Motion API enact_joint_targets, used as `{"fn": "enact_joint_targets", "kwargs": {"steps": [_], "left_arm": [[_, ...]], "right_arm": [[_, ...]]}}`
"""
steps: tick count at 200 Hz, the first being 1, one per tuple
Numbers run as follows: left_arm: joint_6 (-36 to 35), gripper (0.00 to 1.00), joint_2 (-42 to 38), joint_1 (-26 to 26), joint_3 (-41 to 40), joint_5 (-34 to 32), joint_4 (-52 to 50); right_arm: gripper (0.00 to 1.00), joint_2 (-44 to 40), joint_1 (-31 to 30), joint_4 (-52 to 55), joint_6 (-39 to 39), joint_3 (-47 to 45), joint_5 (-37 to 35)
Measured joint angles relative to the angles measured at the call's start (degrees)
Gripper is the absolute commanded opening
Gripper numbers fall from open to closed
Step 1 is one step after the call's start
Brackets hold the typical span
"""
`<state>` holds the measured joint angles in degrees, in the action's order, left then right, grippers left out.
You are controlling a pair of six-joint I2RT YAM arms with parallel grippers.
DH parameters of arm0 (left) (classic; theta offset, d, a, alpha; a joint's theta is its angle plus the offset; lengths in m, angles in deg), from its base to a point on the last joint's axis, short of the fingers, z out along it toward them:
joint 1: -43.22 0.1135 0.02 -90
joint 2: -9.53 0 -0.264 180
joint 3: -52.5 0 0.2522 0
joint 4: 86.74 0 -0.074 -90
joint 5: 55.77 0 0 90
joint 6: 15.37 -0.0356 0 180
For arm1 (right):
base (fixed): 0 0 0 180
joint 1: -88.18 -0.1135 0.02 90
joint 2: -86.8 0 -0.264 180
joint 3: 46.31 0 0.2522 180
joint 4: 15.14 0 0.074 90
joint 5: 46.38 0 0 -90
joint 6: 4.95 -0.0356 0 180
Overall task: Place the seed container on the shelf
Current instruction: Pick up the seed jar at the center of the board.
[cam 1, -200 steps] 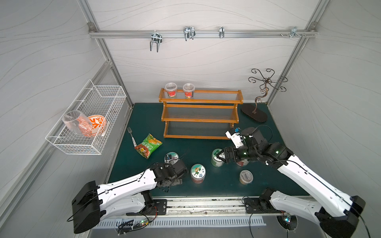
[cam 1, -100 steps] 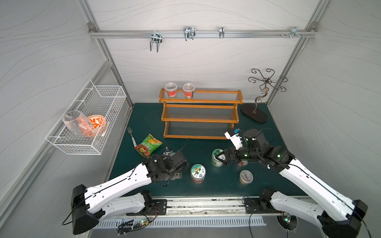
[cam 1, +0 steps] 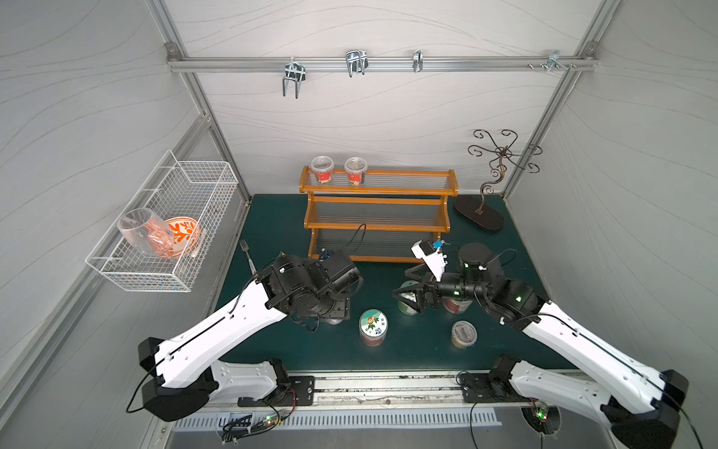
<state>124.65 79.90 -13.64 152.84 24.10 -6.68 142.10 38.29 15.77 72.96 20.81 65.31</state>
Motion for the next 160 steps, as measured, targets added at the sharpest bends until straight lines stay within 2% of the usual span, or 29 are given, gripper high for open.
{"fn": "enact_joint_targets", "kwargs": {"steps": [51,98,160], "left_arm": [[-2.0,0.65,2.8,0.0,6.5,0.3,-0.9],[-2.3,0.65,3.7,0.8,7.1,1.1,-0.2],[-2.3,0.65,3.6,2.4,7.2,2.9,1.7]], "right_arm": [[0.99,6.0,-6.2,-9.6,3.2,-1.3,-1.8],[0.99,8.6,-11.9,-20.7,6.3,-5.2,-6.3],[0.99,11.3,-14.4,-32.0,10.7,-8.5,-10.5]]}}
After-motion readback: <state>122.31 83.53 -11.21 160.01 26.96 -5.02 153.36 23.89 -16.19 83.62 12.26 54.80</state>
